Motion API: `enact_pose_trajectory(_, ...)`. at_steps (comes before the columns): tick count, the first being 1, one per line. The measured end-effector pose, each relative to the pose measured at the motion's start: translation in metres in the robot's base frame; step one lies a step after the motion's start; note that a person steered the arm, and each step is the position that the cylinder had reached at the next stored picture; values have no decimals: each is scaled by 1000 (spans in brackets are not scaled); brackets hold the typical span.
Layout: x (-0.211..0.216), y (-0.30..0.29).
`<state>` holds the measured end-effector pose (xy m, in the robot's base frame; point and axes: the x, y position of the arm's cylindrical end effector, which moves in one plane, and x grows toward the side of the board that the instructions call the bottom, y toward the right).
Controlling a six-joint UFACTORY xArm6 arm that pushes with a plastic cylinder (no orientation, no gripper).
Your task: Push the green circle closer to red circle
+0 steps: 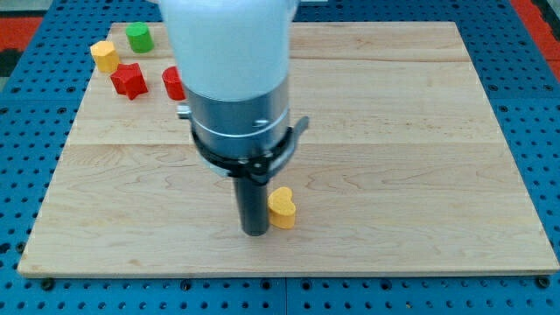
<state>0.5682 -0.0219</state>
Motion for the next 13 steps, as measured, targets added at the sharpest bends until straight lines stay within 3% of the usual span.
enact_pose_trajectory(2, -62, 71)
enact_pose_trajectory(4, -65, 120)
enact_pose_trajectory(7, -100, 156)
enact_pose_trajectory(8, -117, 193)
enact_pose_trajectory(9, -144, 126)
enact_pose_trajectory(11, -111, 82)
enact_pose_trajectory(12, -132, 30)
enact_pose_trajectory(13, -159, 30)
